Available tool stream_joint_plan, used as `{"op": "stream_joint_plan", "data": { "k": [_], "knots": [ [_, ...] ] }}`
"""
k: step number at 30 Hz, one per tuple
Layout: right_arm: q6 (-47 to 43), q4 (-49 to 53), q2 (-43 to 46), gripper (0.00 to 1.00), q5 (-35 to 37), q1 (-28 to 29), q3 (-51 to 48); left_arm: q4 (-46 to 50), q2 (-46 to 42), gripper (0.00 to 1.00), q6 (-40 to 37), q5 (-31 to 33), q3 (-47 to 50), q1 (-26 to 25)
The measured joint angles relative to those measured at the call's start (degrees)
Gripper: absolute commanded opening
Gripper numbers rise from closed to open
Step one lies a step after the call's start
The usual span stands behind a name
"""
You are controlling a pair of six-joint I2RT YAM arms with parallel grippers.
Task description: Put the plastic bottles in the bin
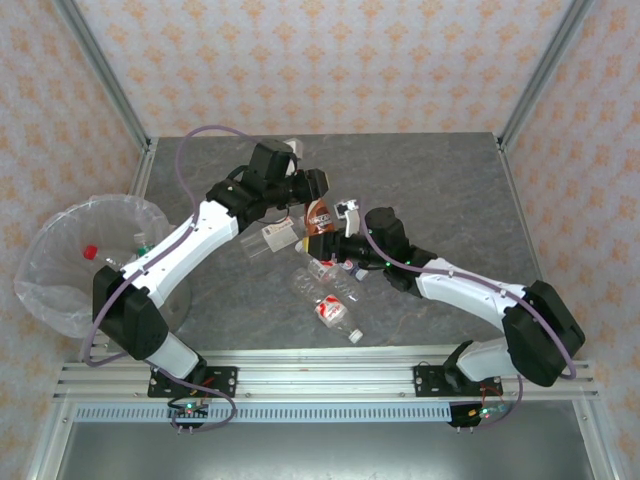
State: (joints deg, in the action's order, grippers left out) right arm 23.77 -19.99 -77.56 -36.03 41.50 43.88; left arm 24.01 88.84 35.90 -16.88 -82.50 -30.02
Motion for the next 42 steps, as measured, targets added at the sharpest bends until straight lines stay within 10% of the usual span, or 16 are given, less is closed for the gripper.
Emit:
{"op": "stream_joint_plan", "data": {
  "k": [19, 21, 29, 42],
  "knots": [
    [-2.6, 0.3, -0.4, 0.75, 1.9, 0.3, 0.2, 0.3, -0.3, 0.27, -0.2, 1.2, 0.0, 0.0],
    [-3.3, 0.8, -0.3, 0.98, 2.8, 0.3, 0.2, 0.8, -0.5, 0.25, -0.4, 2.0, 0.0, 0.0],
    [-7.6, 1.7, 2.9, 0.99, 7.3, 0.3, -0.5, 2.4, -1.8, 0.0, -0.4, 4.1, 0.1, 0.2],
    [-11.6, 3.7, 6.5, 0.99, 17.9, 1.0, -3.0, 1.5, -7.1, 0.0, 0.3, 7.4, 3.9, 1.3]
  ]
}}
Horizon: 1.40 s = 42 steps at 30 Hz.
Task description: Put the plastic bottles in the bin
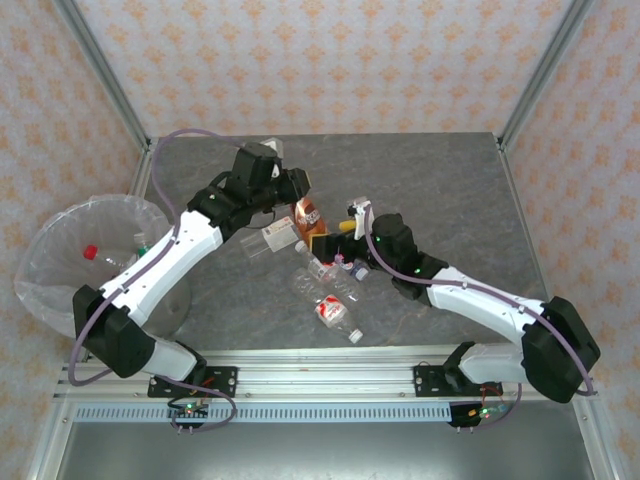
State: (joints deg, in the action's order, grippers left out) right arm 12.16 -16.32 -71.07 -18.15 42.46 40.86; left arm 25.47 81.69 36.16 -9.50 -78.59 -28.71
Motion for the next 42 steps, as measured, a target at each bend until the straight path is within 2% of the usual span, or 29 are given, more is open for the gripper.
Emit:
{"op": "stream_joint_plan", "data": {
  "k": [5, 16, 21, 28, 42],
  "knots": [
    [1.0, 0.0, 0.1, 0.99, 6.7, 0.0, -1.3, 0.1, -2.6, 0.0, -0.3, 2.0, 1.4, 0.5],
    [3.7, -1.5, 0.4, 0.99, 15.7, -0.5, -2.0, 2.1, -10.6, 0.0, -1.7, 5.3, 3.5, 2.3],
    [3.9, -3.3, 0.5, 0.99, 16.9, -0.5, -2.4, 2.7, -13.9, 0.0, -2.2, 6.8, 3.8, 3.5],
    [3.9, -6.5, 0.5, 0.99, 16.9, -0.5, -3.4, 5.4, -18.2, 0.0, -7.2, 7.8, 2.9, 4.0],
    [3.9, -8.2, 0.5, 0.99, 17.4, -0.5, -4.0, 11.7, -26.6, 0.0, -14.6, 21.0, -2.1, 4.0]
  ]
}}
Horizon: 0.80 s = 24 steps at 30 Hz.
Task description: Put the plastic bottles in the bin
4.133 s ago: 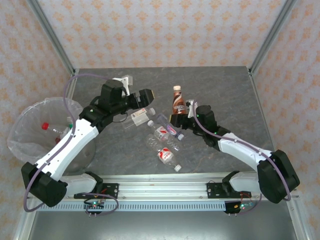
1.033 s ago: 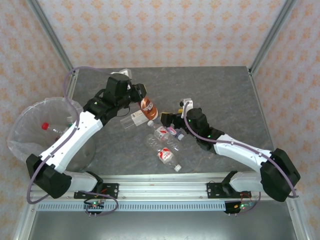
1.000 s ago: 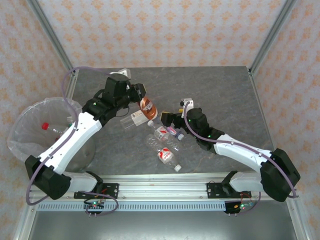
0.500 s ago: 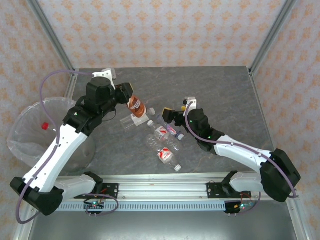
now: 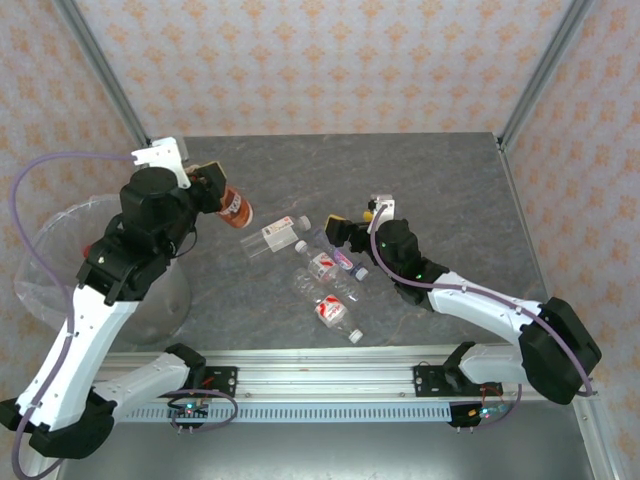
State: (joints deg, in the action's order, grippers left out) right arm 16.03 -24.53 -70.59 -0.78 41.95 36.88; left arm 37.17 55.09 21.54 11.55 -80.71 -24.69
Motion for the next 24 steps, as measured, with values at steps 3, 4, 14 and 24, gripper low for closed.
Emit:
{"op": "stream_joint_plan", "data": {
  "k": [3, 4, 14, 24],
  "knots": [
    [0.0, 0.0, 0.0, 0.99, 0.0, 0.0, 0.0, 1.3, -0.4, 0.0, -1.1, 4.0, -1.8, 0.0],
    [0.0, 0.0, -0.1, 0.99, 0.0, 0.0, 0.0, 2.0, -0.4, 0.0, -1.6, 5.7, -2.6, 0.0],
    [0.0, 0.1, -0.6, 0.99, 0.0, 0.0, 0.1, 3.4, -5.4, 0.0, -5.6, 22.5, -6.6, 0.0],
    [-0.7, 0.1, -0.7, 0.99, -0.7, 0.0, 0.1, 3.8, -7.2, 0.0, -10.8, 46.0, -7.0, 1.6]
  ]
}}
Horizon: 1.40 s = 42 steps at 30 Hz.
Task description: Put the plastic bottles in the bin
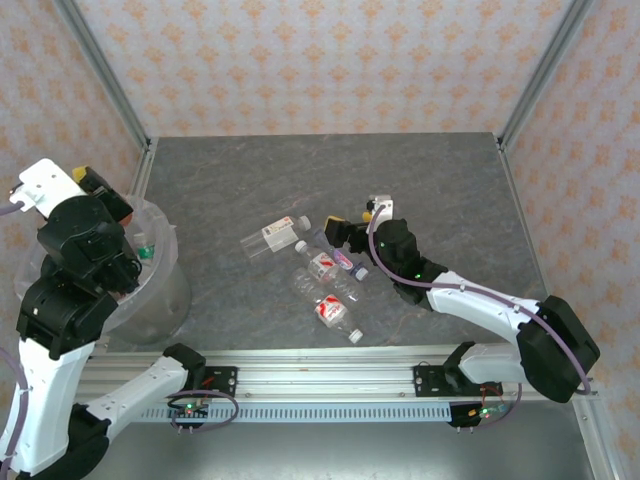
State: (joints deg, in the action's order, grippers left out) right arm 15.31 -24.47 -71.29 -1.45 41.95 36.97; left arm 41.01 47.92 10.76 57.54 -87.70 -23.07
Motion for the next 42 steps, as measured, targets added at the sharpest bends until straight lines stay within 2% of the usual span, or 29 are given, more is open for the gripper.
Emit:
{"op": "stream_joint_plan", "data": {
  "k": [5, 10, 20, 29, 32, 33, 34, 35, 36, 37, 38, 42],
  "knots": [
    [-0.6, 0.4, 0.0, 0.99, -0.3, 0.0, 0.4, 1.4, 0.2, 0.0, -0.7, 6.0, 1.6, 2.9],
    [-1.2, 0.9, 0.0, 0.99, -1.2, 0.0, 0.5, 5.7, 0.2, 0.0, 1.9, 5.6, 4.2, 10.4],
    [-2.1, 2.9, 0.2, 0.99, -2.8, 0.0, 1.2, 10.4, 0.3, 0.0, 8.5, -8.3, 11.1, 30.6],
    [-2.1, 3.5, 2.1, 0.99, -2.4, 0.0, 1.2, 11.0, 0.5, 0.0, 10.8, -15.2, 18.5, 40.0],
    [-2.4, 3.6, 2.1, 0.99, -2.4, 0.0, 1.2, 11.1, 0.8, 0.09, 11.3, -17.9, 20.8, 42.1],
    [-2.5, 3.5, 2.1, 0.99, -2.4, 0.0, 1.2, 11.1, 1.1, 0.14, 11.7, -18.7, 21.1, 42.7],
    [-2.5, 3.6, 2.1, 0.99, -2.4, 0.0, 1.2, 11.1, 1.6, 0.3, 11.9, -19.7, 21.3, 43.3],
    [-2.5, 3.6, 2.1, 0.99, -2.4, 0.0, 1.2, 11.1, 2.1, 0.55, 12.0, -20.4, 21.4, 43.8],
    [-2.5, 3.6, 2.1, 0.99, -2.4, 0.0, 1.2, 11.1, 2.4, 0.76, 12.1, -21.2, 21.4, 44.0],
    [-2.5, 3.6, 2.1, 0.99, -2.4, 0.0, 1.2, 11.1, 2.6, 0.91, 12.4, -21.7, 21.4, 44.1],
    [-2.5, 3.6, 2.1, 0.99, -2.4, 0.0, 1.2, 11.1, 2.7, 1.0, 12.6, -22.5, 21.4, 44.1],
    [-2.5, 3.6, 2.1, 0.99, -2.4, 0.0, 1.2, 11.1, 2.7, 1.0, 13.3, -24.5, 21.0, 44.2]
  ]
}}
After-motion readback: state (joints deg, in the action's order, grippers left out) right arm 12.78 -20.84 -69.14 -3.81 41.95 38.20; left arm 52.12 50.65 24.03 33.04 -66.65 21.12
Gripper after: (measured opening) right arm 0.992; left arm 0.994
